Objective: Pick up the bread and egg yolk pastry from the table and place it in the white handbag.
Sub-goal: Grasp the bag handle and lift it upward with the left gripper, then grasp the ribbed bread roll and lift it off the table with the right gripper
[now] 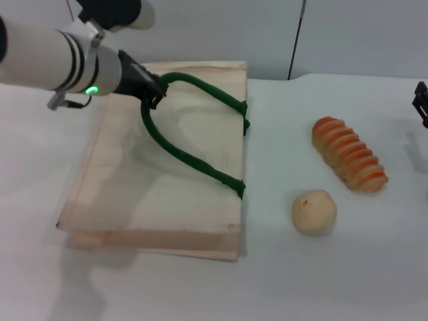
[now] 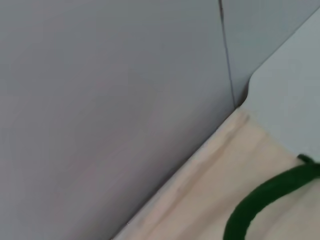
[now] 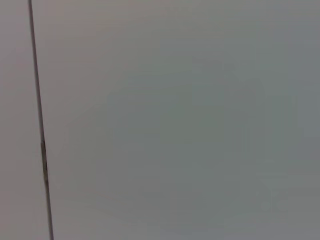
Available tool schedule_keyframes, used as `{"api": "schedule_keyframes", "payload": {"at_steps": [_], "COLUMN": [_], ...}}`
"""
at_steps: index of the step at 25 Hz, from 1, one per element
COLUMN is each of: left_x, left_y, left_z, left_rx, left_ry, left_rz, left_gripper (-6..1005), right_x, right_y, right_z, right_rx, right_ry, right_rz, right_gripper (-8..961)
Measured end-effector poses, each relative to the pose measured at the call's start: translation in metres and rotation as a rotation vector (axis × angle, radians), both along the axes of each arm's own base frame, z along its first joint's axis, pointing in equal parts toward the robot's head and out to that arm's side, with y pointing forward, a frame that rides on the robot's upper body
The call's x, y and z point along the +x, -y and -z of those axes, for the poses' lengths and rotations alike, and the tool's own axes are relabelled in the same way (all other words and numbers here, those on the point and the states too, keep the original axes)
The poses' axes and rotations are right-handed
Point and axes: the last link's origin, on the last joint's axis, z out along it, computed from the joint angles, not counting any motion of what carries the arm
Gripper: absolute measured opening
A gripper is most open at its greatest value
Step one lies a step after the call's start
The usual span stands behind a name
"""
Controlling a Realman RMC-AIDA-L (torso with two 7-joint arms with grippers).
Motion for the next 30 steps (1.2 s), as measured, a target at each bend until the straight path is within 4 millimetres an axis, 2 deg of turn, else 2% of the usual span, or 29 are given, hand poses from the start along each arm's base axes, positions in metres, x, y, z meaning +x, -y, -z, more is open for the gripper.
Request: {"api": "schedule_keyframes", "payload": {"at_steps": [7,13,30], "left_x": [0.028,0.042,0.078], "left_y": [0.016,0.029,0.056], "left_z": [-0.031,-0.054,-0.098], "left_rx": [0.051,0.086,0.16], "left_ry": [-0.008,-0.007,-0.026], "left_rz": [0.074,0.111,0.21], "left_gripper": [130,129,130], "right_x": [-0.003,-0.003,-0.005], "right_y": [0.001,-0.001,-0.005], "right_z": [0.005,0.01,0.016], "right_rx": [-0.04,-0.086,-0.131], "right_ry": [0.0,0.011,0.026], "right_rz": [-0.026,-0.016,-0.004], "right_gripper": [700,700,705]}}
